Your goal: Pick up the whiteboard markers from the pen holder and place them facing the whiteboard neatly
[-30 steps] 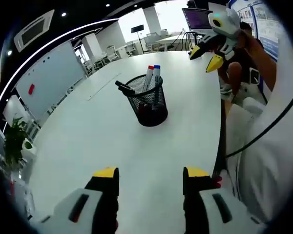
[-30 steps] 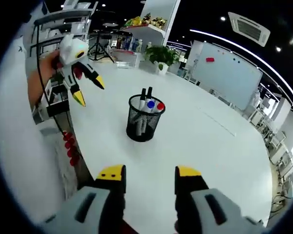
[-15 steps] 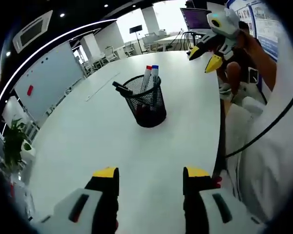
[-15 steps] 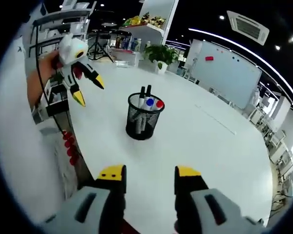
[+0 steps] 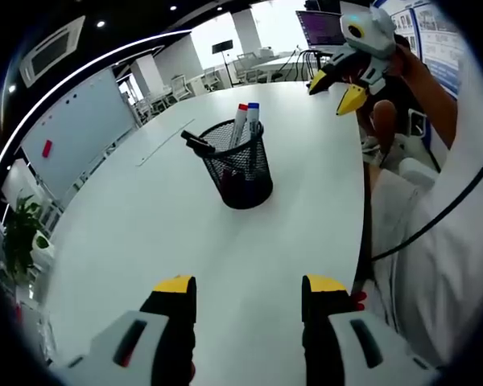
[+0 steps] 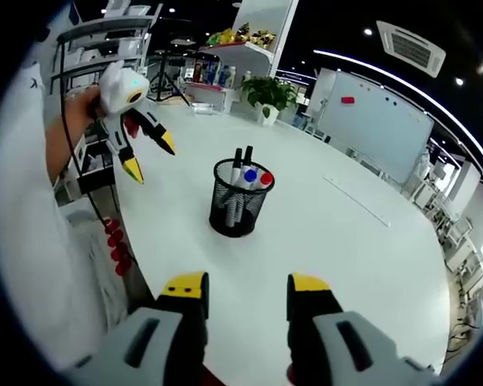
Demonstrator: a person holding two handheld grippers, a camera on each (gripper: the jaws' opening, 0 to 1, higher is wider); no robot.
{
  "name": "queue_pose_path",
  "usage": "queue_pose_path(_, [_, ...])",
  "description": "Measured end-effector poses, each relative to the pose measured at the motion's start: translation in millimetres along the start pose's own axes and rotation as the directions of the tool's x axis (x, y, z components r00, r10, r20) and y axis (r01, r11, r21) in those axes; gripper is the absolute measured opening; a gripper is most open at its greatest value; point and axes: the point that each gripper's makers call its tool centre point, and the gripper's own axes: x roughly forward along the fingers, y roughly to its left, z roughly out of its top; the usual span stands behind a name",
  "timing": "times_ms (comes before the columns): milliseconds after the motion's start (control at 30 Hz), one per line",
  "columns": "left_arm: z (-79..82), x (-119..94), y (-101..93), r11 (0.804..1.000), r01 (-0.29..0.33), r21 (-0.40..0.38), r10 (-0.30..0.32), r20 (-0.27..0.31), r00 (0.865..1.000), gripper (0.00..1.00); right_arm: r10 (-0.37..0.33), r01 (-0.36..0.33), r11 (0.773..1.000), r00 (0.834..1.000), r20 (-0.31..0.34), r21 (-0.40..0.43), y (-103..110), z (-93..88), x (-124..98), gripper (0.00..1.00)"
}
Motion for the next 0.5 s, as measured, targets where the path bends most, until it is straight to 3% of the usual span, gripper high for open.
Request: queue_pose_path(500, [2.1, 2.1, 1.2, 1.0, -0.009, -0.012, 0.009, 0.019, 1.0, 0.54, 0.0, 0.0, 1.0, 1.0, 0.001, -0.001, 0.0, 0.7, 1.6, 0.38])
